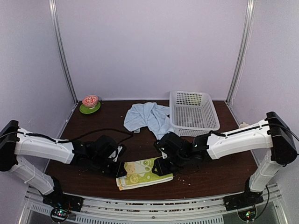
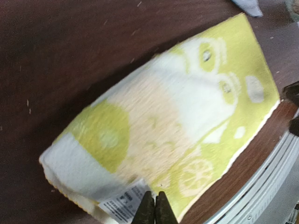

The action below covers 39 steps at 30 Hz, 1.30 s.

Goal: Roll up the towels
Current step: Smooth out the towel at the center of the board.

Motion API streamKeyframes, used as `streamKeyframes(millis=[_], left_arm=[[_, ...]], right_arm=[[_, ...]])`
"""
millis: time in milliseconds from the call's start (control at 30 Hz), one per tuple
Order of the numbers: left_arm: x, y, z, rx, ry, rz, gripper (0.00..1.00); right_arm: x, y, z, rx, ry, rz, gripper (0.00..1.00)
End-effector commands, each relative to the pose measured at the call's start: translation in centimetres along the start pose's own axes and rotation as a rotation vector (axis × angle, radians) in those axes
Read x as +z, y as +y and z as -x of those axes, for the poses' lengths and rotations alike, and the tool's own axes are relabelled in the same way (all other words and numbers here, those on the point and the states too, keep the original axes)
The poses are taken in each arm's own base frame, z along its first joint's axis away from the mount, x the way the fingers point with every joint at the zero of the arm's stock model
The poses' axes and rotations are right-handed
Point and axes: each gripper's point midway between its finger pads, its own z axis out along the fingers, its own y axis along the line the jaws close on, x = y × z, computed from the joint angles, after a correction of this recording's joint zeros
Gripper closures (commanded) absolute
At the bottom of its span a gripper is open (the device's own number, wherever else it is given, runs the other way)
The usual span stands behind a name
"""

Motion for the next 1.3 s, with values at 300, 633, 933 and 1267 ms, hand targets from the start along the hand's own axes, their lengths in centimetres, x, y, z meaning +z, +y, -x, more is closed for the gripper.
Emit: streamKeyframes(millis=[300, 633, 933, 1267], left_arm=[[0.7, 4.7, -6.4, -0.105, 0.114, 0.076, 1.0], [-1.6, 3.8, -5.6, -0.031, 0.093, 0.072, 1.0], [-7.8, 0.1, -0.8, 0.076, -0.05, 0.037, 0.83], [-3.5, -3.8, 0.9, 0.093, 0.0, -0.076, 1.0]], right_arm=[[-0.3, 0.3, 0.8, -0.012, -0.038, 0.001, 0.51], [3.6, -1.8, -6.1, -0.03, 0.179, -0.076, 0.59], [-0.5, -0.8, -1.1, -0.057, 0.028, -0.076, 0.52], [-0.4, -1.5, 5.3, -0.027, -0.093, -0.11, 0.63]])
